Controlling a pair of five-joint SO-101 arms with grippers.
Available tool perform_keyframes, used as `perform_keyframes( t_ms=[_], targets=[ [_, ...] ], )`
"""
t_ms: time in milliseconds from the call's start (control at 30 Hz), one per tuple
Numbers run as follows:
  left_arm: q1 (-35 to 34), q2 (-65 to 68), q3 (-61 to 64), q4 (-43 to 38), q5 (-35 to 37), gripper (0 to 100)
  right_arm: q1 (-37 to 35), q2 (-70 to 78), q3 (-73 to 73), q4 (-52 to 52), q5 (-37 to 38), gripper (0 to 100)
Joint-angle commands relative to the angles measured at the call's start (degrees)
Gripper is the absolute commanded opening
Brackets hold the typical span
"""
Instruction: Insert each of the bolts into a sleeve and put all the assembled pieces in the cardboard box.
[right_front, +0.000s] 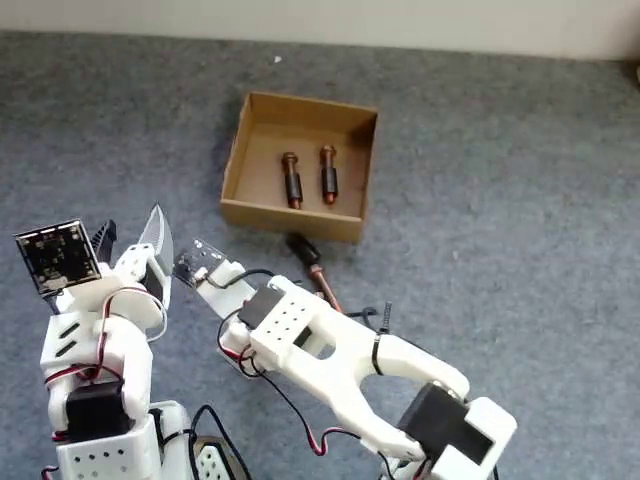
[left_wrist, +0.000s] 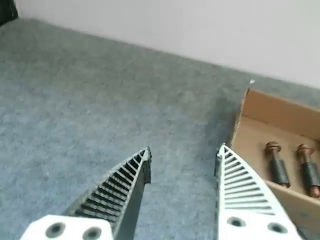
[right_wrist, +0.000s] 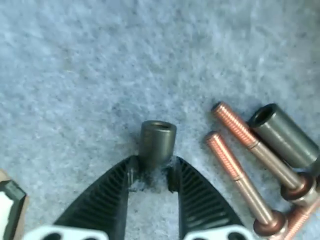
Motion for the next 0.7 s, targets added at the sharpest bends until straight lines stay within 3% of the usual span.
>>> perform_keyframes(
  t_ms=[0,200,433,667],
  targets=[
    [1.36,-0.57,-4.62,-0.79,0.18,22,1.01,-6.37,-0.40,0.66,-0.26,0.6],
    [1.36,-0.57,-6.20,-0.79,0.00,22,4.79,-15.52,-0.40,4.97,-0.18,0.6],
    [4.26,0.04,-7.34,-0.26,-8.70,21,14.55,-24.92,-0.40,9.71,1.93,0.6],
    [15.60,0.22,-7.25,7.12,-20.40,16,29.76,-30.46,-0.31,13.58,2.20,0.6]
  ],
)
